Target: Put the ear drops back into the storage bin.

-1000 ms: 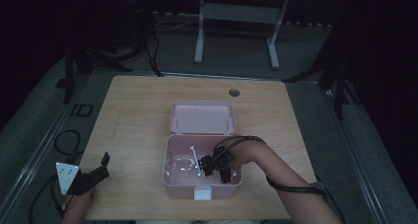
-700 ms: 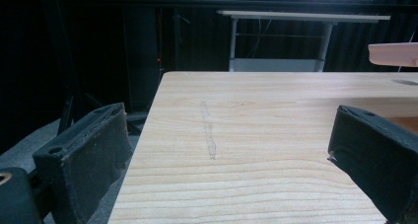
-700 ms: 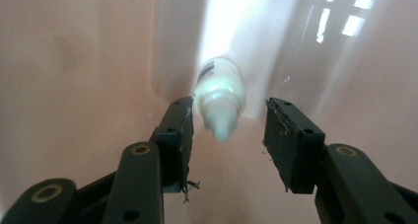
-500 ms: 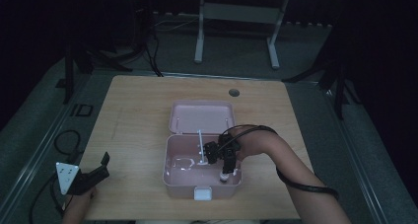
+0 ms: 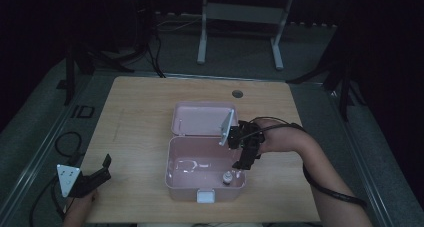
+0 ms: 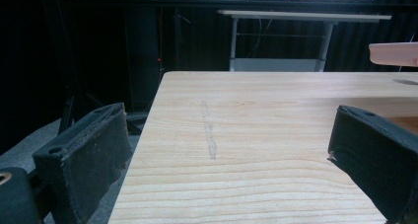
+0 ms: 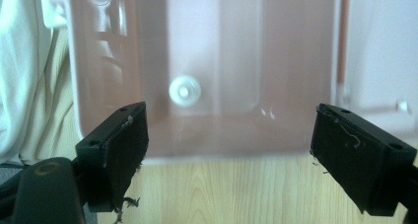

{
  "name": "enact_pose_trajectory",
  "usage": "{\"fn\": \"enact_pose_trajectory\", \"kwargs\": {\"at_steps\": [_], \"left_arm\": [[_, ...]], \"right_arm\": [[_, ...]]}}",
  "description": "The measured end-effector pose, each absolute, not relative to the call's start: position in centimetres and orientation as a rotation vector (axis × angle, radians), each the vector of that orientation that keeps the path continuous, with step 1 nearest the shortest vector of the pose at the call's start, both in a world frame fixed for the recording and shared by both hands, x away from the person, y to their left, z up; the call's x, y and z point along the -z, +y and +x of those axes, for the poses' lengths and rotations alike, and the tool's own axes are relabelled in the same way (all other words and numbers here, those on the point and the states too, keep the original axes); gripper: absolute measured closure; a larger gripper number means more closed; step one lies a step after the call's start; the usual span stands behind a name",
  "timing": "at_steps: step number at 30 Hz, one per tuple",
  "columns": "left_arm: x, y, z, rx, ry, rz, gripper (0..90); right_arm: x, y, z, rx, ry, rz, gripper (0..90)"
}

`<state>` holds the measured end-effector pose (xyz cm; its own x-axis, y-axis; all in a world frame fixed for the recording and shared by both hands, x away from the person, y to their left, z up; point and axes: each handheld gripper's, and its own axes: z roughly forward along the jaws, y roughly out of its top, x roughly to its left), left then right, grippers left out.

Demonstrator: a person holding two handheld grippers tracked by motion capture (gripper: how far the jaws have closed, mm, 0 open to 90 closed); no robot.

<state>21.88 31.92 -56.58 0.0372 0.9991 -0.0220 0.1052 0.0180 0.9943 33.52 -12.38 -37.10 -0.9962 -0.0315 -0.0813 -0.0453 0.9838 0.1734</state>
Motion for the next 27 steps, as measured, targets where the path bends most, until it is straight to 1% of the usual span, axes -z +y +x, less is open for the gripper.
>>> {"fn": "enact_pose_trajectory", "kwargs": {"at_steps": [6, 14, 27], "left_arm": [[56.6, 31.9, 21.9, -1.118, 1.265, 1.288, 2.4], [56.6, 31.9, 21.9, -1.118, 1.266, 1.290, 2.4], [56.6, 31.9, 21.9, -1.117, 1.267, 1.292, 2.4]], "right_arm": [[37.2, -15.2, 34.0, -0.304, 3.047, 0.049, 14.0], [38.4, -18.5, 34.3, -0.333, 3.009, 0.149, 14.2], [43.5, -23.4, 35.1, -0.463, 2.887, 0.410, 13.8]]}}
